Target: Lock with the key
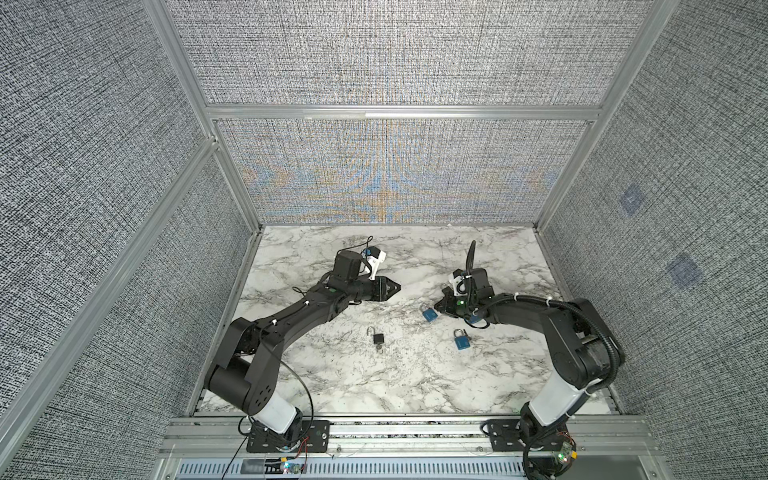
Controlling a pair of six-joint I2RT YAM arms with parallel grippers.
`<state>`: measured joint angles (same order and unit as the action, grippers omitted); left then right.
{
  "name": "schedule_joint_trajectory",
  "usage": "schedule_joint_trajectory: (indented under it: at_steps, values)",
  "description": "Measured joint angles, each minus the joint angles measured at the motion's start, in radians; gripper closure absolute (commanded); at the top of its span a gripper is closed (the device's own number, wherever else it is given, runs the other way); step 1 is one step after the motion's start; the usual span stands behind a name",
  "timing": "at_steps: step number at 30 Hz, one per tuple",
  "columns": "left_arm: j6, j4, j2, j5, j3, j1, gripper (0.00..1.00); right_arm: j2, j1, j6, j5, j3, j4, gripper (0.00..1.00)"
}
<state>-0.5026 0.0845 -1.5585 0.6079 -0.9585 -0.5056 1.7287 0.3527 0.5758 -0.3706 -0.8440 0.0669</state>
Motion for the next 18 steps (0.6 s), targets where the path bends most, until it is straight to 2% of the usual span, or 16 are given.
schedule_joint_trajectory:
  at_steps: [18]
  values:
    - [-0.002,0.04,0.019,0.005,0.039,0.005,0.71,0.024,0.006,-0.026,0.031,-0.013,-0.036,0.82]
